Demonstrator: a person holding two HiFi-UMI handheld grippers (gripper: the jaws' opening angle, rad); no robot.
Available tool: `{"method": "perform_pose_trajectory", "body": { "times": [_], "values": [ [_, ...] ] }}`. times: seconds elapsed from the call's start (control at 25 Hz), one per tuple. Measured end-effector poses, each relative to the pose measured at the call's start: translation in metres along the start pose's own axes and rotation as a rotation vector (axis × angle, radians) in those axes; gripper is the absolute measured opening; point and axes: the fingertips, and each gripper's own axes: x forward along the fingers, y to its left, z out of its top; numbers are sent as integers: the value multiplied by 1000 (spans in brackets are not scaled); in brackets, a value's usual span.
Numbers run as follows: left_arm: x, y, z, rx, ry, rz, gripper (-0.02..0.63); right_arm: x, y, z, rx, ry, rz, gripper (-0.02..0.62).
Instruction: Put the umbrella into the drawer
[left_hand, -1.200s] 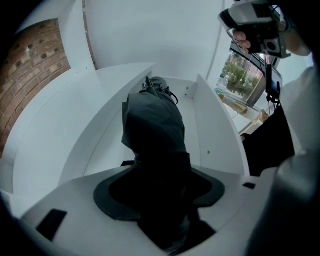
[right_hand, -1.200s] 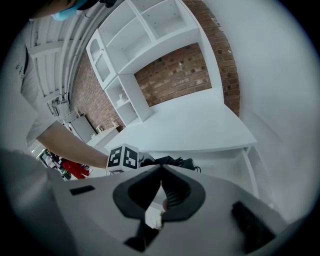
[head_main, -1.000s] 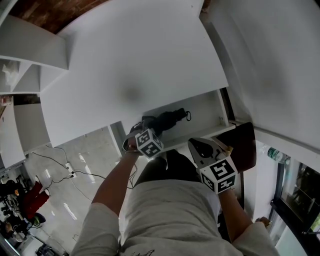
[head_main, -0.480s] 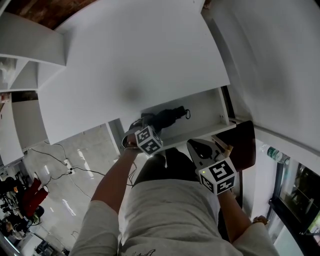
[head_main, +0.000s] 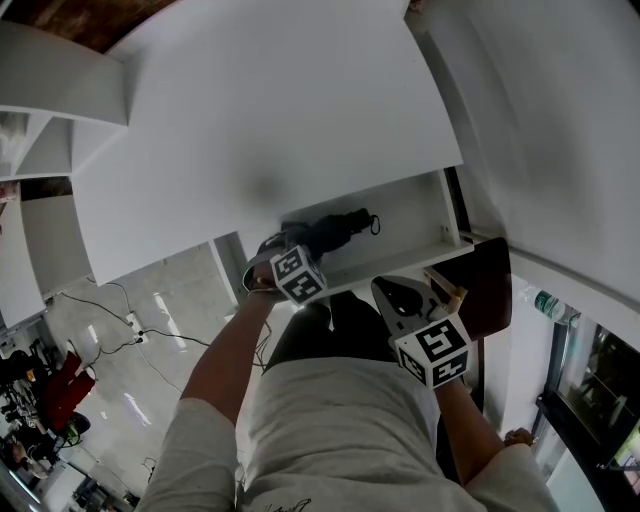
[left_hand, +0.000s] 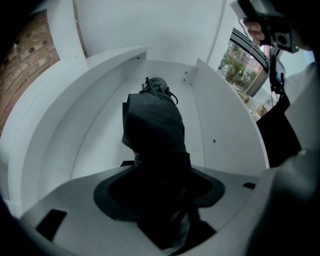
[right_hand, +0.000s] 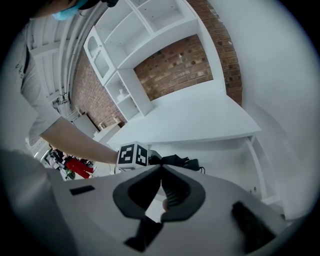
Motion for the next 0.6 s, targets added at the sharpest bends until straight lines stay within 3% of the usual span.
{"method": "perform_pose_trajectory", "body": {
  "times": [0.6],
  "values": [
    [9, 3, -4, -12, 65, -27, 281, 7, 2, -5, -5, 20, 26, 29]
  ]
}}
